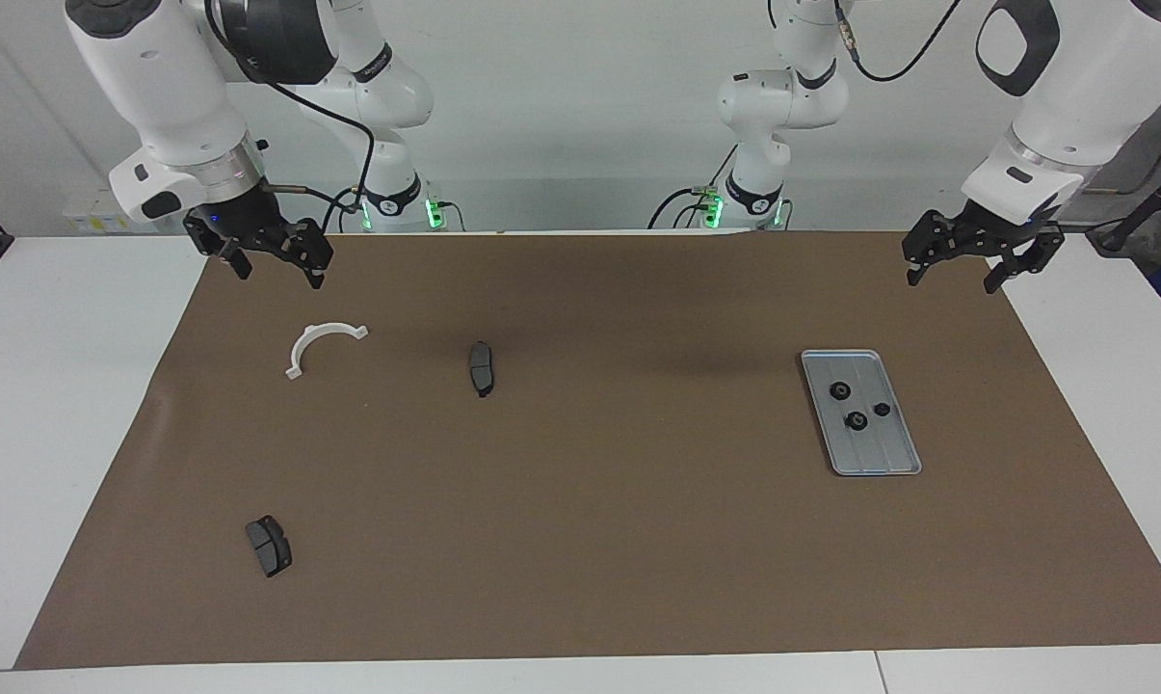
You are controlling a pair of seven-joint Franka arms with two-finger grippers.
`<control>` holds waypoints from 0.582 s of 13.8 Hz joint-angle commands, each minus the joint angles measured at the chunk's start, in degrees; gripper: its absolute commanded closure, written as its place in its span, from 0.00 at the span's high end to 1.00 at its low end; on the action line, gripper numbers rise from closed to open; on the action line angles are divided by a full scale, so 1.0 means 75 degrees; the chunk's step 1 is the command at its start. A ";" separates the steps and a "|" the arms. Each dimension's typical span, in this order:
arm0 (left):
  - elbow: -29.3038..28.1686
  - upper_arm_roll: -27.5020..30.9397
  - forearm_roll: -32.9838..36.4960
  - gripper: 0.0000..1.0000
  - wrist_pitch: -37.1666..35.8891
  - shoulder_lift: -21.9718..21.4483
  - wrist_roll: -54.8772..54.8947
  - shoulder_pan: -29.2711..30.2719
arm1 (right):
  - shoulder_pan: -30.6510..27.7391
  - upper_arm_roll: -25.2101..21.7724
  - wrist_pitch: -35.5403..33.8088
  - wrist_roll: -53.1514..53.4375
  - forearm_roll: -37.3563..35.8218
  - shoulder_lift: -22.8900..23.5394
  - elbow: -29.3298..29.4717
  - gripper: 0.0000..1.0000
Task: Pick bearing gear from pile to tray
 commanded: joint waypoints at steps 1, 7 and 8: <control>-0.0242 0.0048 0.0128 1.00 0.0315 -0.0056 -0.0124 -0.0104 | -0.0099 0.0048 0.0063 -0.0202 0.0145 -0.0202 -0.0214 1.00; -0.0430 0.0013 -0.0130 1.00 0.0350 -0.0151 -0.1401 -0.0115 | -0.0088 0.0037 0.0063 -0.0202 0.0145 -0.0202 -0.0214 1.00; -0.0477 0.0025 -0.0130 1.00 0.0350 -0.0174 -0.1390 -0.0104 | -0.0099 0.0048 0.0063 -0.0202 0.0145 -0.0202 -0.0214 1.00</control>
